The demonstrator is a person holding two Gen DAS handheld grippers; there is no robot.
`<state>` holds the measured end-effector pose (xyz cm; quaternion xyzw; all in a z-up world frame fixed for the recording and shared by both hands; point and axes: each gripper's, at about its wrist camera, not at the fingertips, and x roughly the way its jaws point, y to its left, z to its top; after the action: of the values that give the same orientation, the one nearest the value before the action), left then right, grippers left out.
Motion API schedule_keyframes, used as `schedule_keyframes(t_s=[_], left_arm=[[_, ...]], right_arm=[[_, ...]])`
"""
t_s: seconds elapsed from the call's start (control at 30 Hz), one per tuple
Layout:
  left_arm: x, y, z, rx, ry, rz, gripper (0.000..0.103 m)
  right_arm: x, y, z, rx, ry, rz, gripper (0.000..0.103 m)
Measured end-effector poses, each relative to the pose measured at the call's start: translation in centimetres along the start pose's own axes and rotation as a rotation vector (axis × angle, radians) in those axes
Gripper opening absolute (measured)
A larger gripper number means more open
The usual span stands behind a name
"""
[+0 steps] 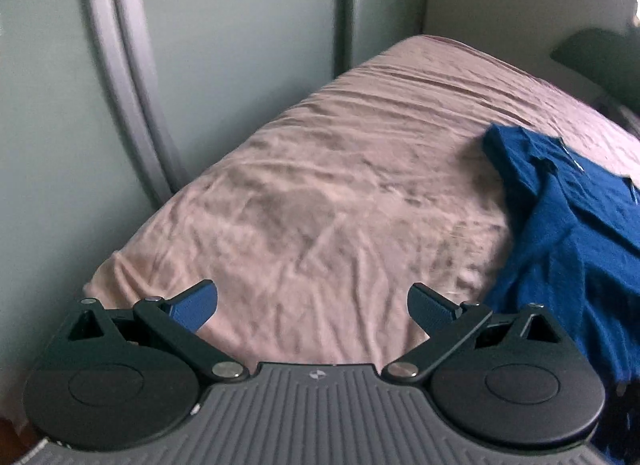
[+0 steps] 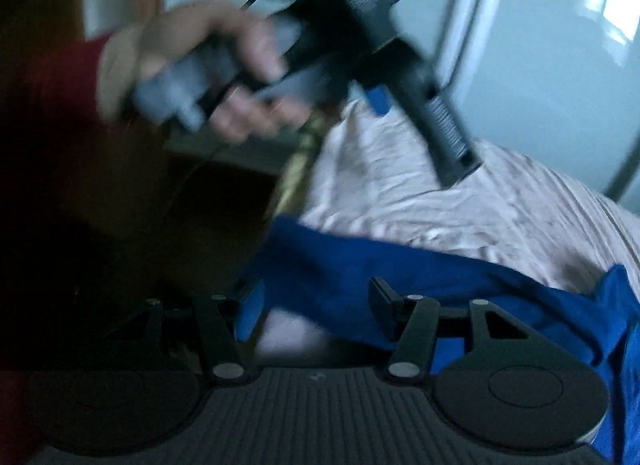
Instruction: Fold small clothes
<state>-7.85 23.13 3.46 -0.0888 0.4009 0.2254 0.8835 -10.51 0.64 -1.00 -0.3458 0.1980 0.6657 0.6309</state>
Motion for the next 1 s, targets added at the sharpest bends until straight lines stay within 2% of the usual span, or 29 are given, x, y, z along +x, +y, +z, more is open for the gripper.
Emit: schedule_keyframes(t_s=[0.1,0.17,0.2,0.27,0.4,0.57,0.73,0.83,0.93,1.0], left_arm=[[0.3,1.3,-0.1,-0.062,0.009,0.018,0.102],[0.5,1.9,-0.2,-0.106,0.024,-0.001,0.102],[0.5,2.2,-0.2,-0.123,0.029,-0.016,0.102],[0.3,2.5,-0.1,-0.140,0.027,-0.034,0.102],[-0.9,3.5,0.4,-0.154,-0.030,0.017,0.102],[-2.3,6.5,0.9,-0.266,-0.091,0.076,0.102],[-3.3,9.7,0.8,-0.423,-0.129,0.079,0.102],[-3.4,10.9,0.5,-0.493,-0.138,0.072,0.103],[-4.4,13.4,-0.5,-0.693,-0.230,-0.003,0.103],[-4.6,14.1,-0.3,-0.722,-0.236,0.031,0.103]], right_arm=[[0.8,1.2,-0.5,-0.055,0.052,-0.027,0.056],[1.4,0.9,-0.5,-0.009,0.043,-0.031,0.053],[1.5,0.6,-0.4,0.027,0.033,-0.017,0.041],[2.2,0.2,-0.1,0.079,0.014,-0.013,0.027],[3.3,-1.5,0.7,0.204,-0.032,0.018,0.010],[3.9,-4.6,2.7,0.388,-0.158,0.079,0.006],[4.1,-8.0,6.3,0.535,-0.325,0.162,0.006],[2.9,-9.0,9.1,0.548,-0.447,0.173,0.006],[2.0,-9.6,11.5,0.541,-0.513,0.189,0.005],[2.5,-9.5,12.4,0.533,-0.543,0.189,0.005]])
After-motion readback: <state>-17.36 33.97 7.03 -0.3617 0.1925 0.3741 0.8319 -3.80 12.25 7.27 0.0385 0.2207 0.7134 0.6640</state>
